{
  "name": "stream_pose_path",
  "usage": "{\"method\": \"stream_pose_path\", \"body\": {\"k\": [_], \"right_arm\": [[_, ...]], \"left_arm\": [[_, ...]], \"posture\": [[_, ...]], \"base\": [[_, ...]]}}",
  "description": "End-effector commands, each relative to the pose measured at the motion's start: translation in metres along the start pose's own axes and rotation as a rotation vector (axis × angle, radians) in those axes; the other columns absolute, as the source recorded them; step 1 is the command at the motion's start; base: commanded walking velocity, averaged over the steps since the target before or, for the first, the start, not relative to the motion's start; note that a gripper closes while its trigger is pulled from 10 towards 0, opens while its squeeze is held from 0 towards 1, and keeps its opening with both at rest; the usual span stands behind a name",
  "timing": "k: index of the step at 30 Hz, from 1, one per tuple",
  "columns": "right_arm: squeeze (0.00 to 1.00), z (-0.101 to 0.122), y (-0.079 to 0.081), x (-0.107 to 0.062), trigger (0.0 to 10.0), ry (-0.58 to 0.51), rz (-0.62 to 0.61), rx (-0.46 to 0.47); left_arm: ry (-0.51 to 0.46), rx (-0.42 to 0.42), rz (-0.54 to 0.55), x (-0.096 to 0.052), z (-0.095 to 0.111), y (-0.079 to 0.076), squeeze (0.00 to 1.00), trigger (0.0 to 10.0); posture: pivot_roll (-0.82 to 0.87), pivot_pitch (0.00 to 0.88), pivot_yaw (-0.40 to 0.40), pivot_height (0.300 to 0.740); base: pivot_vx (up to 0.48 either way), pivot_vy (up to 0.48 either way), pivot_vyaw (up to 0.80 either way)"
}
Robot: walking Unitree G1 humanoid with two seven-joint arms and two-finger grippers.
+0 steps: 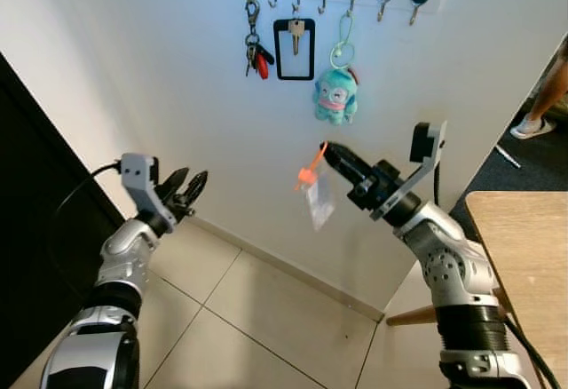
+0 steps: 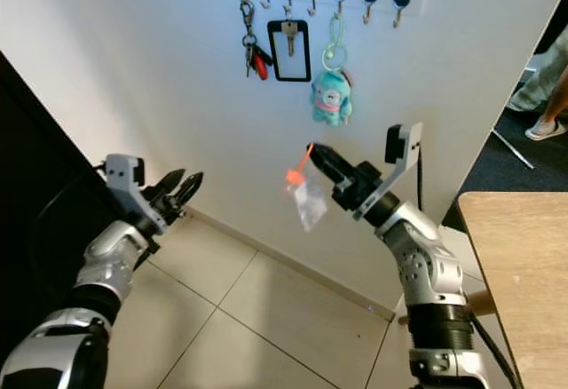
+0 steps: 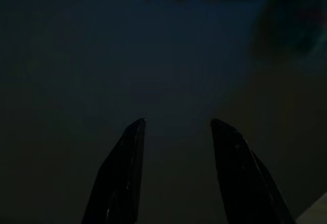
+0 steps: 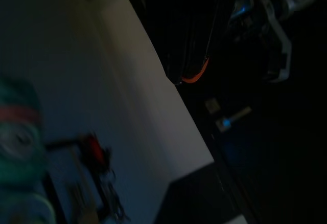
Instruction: Hang keys on a hook
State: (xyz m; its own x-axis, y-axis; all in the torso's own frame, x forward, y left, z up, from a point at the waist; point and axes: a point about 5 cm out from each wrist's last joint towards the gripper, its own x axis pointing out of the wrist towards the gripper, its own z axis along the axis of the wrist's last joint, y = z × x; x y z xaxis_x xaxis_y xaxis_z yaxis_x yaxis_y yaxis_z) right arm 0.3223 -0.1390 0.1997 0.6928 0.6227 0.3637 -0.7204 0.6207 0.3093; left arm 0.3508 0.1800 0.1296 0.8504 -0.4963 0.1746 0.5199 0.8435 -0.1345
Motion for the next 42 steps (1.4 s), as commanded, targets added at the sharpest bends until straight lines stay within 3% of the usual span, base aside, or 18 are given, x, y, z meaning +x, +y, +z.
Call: {"method": "stream_pose_path", "body": {"k": [1, 5, 7, 8, 10, 11, 13, 20, 24, 30, 42], "right_arm": [[0.0, 0.003, -0.001, 0.004, 0.0, -0.032, -0.027, 0.002], [0.0, 0.003, 0.0, 0.005, 0.0, -0.037, -0.029, 0.003], [0.0, 0.002, 0.002, 0.008, 0.0, -0.036, -0.027, -0.002], [0.0, 0.002, 0.002, 0.008, 0.0, -0.036, -0.027, -0.002], [0.0, 0.002, 0.003, 0.01, 0.0, -0.04, -0.027, -0.003], [0.0, 0.002, 0.003, 0.01, 0.0, -0.04, -0.027, -0.003], [0.0, 0.004, 0.002, 0.01, 0.0, -0.046, -0.03, -0.005], [0.0, 0.01, -0.001, 0.011, 0.0, -0.067, -0.05, -0.016], [0.0, 0.006, 0.004, 0.014, 0.0, -0.06, -0.032, -0.015], [0.0, 0.002, 0.009, 0.017, 0.0, -0.05, -0.017, -0.011], [0.0, -0.008, 0.019, 0.022, 0.0, -0.033, 0.013, 0.008]], "left_arm": [[-0.039, 0.029, -0.066, 0.011, 0.008, -0.015, 0.0, 10.0], [-0.05, 0.027, -0.096, 0.014, 0.009, -0.021, 0.0, 10.0], [-0.086, -0.031, -0.237, 0.016, 0.013, -0.042, 0.0, 10.0], [-0.086, -0.031, -0.237, 0.016, 0.013, -0.042, 0.0, 10.0], [-0.084, -0.062, -0.405, 0.011, 0.013, -0.063, 0.0, 10.0], [-0.084, -0.062, -0.405, 0.011, 0.013, -0.063, 0.0, 10.0], [-0.058, -0.071, -0.514, 0.004, 0.01, -0.073, 0.0, 10.0], [-0.012, -0.114, -0.612, -0.01, 0.009, -0.077, 0.0, 10.0], [-0.003, -0.093, -0.576, -0.006, 0.006, -0.081, 0.0, 10.0], [0.002, -0.128, -0.573, -0.005, 0.006, -0.091, 0.0, 10.0], [0.032, -0.125, -0.504, 0.0, 0.001, -0.092, 0.0, 10.0]], "posture": [[-0.13, 0.046, 0.083, 0.74], [-0.13, 0.047, 0.081, 0.74], [-0.13, 0.048, 0.079, 0.74], [-0.13, 0.048, 0.079, 0.74], [-0.13, 0.048, 0.079, 0.74], [-0.13, 0.048, 0.079, 0.74], [-0.13, 0.048, 0.079, 0.74], [-0.13, 0.051, 0.075, 0.74], [-0.12, 0.049, 0.073, 0.74], [-0.12, 0.05, 0.073, 0.74], [-0.12, 0.051, 0.074, 0.74]], "base": [[0.0, 0.0, 0.0], [0.0, 0.0, 0.0], [0.0, 0.0, 0.0], [0.0, 0.0, 0.0], [0.0, 0.0, 0.0], [0.0, 0.0, 0.0], [0.0, 0.0, 0.0], [0.0, 0.0, 0.0], [0.0, 0.0, 0.0], [0.0, 0.0, 0.0], [0.0, 0.0, 0.0]]}}
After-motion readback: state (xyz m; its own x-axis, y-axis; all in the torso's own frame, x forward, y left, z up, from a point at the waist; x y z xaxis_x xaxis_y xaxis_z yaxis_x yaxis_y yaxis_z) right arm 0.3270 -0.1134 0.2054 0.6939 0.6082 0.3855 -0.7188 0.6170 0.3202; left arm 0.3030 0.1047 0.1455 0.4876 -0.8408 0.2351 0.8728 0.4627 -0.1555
